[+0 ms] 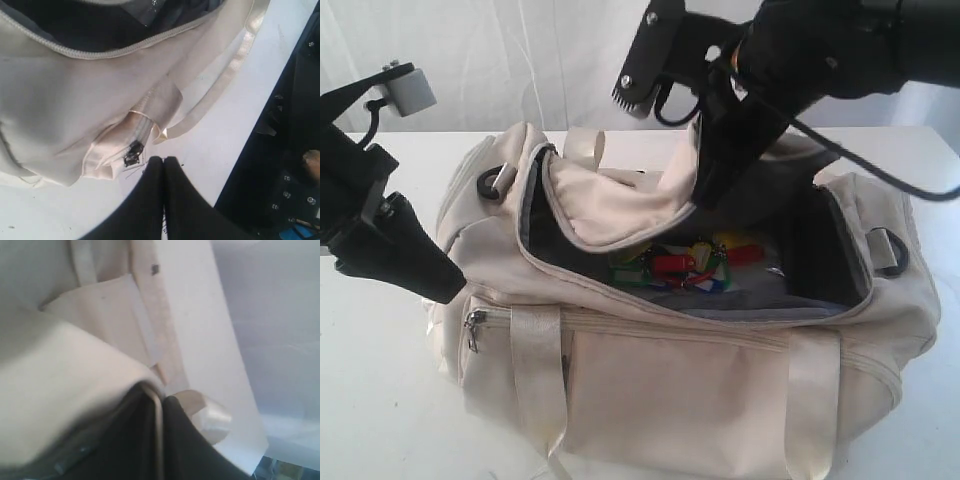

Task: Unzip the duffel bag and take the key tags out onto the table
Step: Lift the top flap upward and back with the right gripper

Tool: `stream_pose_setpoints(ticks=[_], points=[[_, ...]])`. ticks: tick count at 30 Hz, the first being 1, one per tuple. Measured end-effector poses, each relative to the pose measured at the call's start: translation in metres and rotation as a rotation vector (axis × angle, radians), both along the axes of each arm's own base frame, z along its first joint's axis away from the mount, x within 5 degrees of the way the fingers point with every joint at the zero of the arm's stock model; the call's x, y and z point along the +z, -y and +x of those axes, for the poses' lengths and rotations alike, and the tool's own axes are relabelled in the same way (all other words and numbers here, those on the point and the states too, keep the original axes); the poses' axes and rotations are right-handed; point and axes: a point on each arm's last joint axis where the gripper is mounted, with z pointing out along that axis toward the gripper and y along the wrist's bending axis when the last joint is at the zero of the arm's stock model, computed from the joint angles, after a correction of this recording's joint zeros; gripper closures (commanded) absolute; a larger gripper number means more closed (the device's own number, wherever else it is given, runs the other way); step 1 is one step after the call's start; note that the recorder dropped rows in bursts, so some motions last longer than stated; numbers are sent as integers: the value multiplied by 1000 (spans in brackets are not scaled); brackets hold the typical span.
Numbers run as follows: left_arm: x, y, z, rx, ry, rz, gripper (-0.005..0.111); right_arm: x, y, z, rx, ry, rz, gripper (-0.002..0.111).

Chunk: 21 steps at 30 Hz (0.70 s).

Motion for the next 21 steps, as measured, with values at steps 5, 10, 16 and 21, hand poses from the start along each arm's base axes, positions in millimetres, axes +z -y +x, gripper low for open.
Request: stream_pose_setpoints(ticks=[5,10,16,21], points=[[0,0,0,0,0,0,106,11,6,42,-88,60,72,108],[0,0,0,0,0,0,106,9,8,94,-137,61,105,108],[0,0,0,0,0,0,106,-14,13,157,-228,-38,239,108],[0,0,0,0,0,0,106,-38,30,197,-348,-175,433,108]])
